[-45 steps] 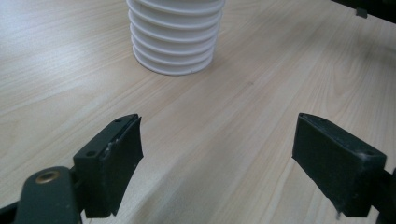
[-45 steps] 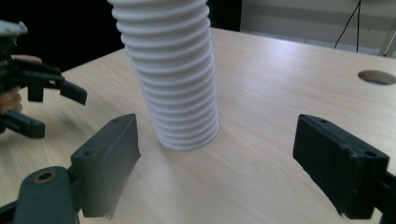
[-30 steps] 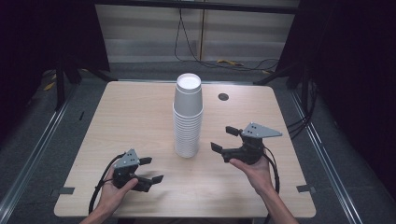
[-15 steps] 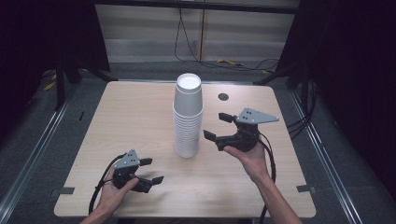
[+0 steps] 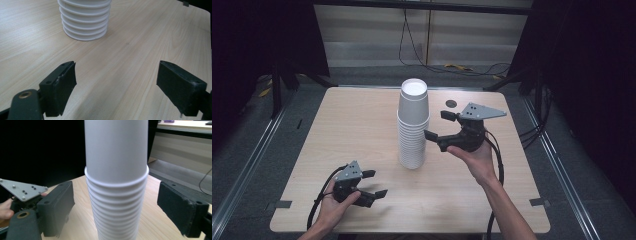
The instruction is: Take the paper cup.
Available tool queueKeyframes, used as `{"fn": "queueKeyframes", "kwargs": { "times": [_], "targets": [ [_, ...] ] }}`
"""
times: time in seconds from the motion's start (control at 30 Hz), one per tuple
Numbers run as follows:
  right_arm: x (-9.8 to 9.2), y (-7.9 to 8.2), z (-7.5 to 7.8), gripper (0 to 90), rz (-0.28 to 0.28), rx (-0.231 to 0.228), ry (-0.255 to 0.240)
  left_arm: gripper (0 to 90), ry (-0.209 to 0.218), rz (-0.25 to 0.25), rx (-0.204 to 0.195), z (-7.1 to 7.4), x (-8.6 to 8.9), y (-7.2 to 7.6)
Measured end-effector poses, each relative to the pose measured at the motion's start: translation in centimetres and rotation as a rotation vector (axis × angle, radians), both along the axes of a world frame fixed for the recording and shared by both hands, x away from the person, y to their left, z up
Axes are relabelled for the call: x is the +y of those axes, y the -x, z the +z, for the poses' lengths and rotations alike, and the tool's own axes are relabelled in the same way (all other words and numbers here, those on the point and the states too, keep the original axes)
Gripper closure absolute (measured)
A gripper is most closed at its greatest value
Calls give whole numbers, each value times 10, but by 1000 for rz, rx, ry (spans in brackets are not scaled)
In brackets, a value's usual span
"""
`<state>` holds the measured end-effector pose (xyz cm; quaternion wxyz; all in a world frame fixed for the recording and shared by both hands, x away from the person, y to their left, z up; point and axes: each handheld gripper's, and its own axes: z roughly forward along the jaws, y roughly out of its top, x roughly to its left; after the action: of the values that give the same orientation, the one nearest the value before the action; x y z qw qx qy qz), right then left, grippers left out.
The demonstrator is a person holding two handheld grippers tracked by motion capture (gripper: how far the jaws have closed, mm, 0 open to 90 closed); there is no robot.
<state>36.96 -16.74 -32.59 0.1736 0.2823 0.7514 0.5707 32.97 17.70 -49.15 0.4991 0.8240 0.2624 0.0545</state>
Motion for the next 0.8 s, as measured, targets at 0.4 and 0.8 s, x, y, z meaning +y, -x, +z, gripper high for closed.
{"fn": "queueKeyframes", "kwargs": {
  "times": [0.4,0.8],
  "targets": [
    [15,-15,32,202,53,-23,7,157,-6,2,-3,0,0,0],
    [29,-33,45,134,46,-19,37,158,-20,-7,-4,-2,-1,0]
  ]
}}
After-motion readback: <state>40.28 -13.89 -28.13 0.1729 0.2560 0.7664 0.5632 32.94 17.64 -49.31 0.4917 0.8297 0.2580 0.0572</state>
